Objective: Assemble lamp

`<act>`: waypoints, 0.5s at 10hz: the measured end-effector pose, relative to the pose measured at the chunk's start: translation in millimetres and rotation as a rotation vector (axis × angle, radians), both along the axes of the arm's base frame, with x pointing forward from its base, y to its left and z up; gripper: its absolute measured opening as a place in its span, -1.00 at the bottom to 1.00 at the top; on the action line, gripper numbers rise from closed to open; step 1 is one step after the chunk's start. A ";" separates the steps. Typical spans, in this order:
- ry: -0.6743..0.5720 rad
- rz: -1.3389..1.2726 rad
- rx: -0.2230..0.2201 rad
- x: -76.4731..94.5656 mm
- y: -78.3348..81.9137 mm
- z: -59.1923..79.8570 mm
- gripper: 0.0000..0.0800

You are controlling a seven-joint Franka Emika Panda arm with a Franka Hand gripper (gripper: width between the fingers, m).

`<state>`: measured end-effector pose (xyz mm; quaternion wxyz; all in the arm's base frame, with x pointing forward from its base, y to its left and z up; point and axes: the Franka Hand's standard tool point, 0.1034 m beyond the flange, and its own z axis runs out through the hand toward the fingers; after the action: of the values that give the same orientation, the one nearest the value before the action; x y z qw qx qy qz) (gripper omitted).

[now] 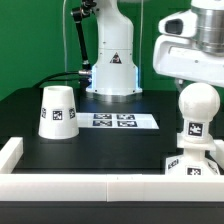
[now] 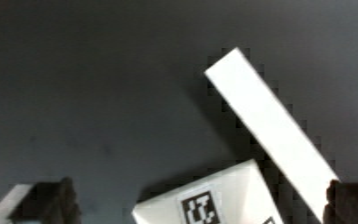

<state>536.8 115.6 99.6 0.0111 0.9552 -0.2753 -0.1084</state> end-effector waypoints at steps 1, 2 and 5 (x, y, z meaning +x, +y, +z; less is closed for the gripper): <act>-0.004 0.148 -0.030 -1.6 -5.4 4.5 0.75; -0.022 0.233 -0.020 -5.1 -13.0 7.2 0.75; -0.086 0.306 -0.007 -26.2 -54.9 6.4 0.75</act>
Offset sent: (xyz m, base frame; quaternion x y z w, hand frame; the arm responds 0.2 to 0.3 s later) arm -0.0305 -0.0578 0.0021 0.0464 0.0562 -0.0614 0.9955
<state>510.6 60.7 106.0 0.0189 0.9897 -0.1272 -0.0635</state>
